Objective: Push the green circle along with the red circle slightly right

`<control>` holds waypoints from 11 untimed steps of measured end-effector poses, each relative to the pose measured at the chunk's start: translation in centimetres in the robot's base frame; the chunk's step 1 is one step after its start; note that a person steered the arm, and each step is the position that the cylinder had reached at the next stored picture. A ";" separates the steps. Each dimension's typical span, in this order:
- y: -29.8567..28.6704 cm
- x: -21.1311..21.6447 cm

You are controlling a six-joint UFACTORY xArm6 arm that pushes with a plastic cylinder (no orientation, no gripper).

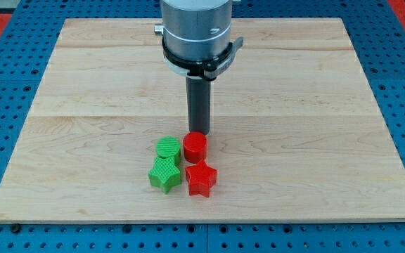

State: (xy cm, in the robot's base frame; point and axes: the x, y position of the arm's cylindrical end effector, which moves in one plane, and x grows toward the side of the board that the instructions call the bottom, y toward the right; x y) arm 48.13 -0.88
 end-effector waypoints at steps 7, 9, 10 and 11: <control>-14.6 1.8; -12.8 9.1; -9.5 8.8; -8.7 8.4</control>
State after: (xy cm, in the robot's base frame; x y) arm 56.58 -9.61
